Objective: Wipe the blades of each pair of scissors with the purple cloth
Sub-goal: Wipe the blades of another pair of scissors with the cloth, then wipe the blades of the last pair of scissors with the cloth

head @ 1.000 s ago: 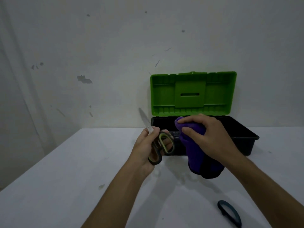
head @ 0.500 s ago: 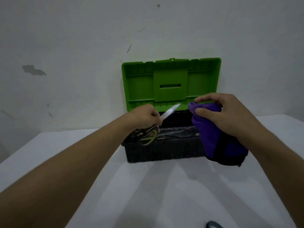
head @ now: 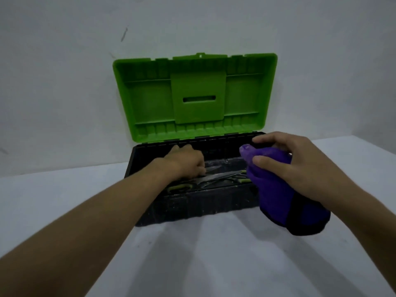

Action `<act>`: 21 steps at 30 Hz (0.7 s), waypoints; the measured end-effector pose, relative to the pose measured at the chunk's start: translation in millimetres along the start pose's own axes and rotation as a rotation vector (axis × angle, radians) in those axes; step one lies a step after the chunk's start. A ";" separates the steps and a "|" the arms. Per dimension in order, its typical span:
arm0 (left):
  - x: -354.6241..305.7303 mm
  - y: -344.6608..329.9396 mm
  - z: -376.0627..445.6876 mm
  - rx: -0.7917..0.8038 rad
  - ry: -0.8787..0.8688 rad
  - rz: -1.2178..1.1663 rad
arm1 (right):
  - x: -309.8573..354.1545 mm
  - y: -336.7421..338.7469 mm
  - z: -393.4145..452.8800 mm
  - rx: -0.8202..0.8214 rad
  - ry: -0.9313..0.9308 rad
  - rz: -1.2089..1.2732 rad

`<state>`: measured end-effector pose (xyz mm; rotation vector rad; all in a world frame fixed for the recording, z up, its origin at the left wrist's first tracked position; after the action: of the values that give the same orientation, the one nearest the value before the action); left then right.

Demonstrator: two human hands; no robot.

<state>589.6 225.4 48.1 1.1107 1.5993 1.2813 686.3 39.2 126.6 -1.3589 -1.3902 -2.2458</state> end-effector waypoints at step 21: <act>-202.2 -67.5 -214.0 -0.072 -0.037 -0.263 | -47.8 26.1 -163.0 -0.140 -0.134 -0.171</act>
<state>439.8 -36.4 31.1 0.8436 1.5989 1.1280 629.0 -116.6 81.8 -1.5130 -1.4680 -2.4426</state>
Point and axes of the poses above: each hand's wrist, its own z-axis towards the middle knuckle, its own y-axis out of the back of the hand, x = y × z, the point moved 10 cm from there along z, towards the middle knuckle, and after that the axes turned 15 degrees about -y, right-handed, at the moved point
